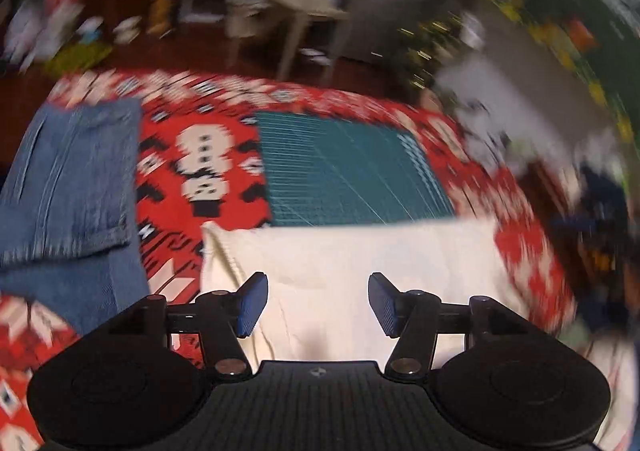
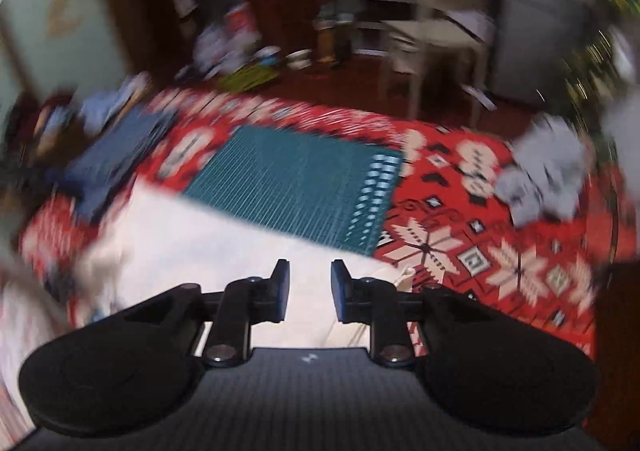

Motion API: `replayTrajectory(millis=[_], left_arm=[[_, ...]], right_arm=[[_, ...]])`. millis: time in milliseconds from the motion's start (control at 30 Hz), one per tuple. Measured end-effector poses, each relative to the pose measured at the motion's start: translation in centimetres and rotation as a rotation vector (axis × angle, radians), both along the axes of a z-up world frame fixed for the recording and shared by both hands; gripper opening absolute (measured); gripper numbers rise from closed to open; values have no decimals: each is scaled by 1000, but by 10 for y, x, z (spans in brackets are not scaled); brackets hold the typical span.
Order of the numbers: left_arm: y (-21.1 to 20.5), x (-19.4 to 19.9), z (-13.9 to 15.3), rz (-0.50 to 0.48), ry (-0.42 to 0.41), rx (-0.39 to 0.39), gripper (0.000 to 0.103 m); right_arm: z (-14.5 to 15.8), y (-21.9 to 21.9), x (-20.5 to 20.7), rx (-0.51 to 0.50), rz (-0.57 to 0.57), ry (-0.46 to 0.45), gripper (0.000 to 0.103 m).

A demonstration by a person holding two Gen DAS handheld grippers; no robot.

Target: Fold clothes

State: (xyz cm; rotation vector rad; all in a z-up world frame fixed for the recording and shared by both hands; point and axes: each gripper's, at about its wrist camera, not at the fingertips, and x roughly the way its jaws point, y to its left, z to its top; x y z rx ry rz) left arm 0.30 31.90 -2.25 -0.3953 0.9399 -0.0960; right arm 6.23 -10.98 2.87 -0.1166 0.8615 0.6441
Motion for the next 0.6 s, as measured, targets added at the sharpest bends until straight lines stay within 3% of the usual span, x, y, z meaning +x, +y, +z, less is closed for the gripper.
replayTrajectory(millis=[133, 233, 467, 600], left_arm=[[26, 11, -8, 189, 18, -168, 56], [37, 14, -23, 272, 14, -264, 56], [50, 17, -69, 412, -12, -315, 54], [57, 12, -91, 469, -77, -412, 54]], right_arm=[[-22, -11, 33, 120, -192, 66, 33], [-44, -19, 42, 185, -297, 97, 34], [-100, -36, 56, 292, -461, 109, 34], [-117, -54, 72, 395, -496, 172, 34]])
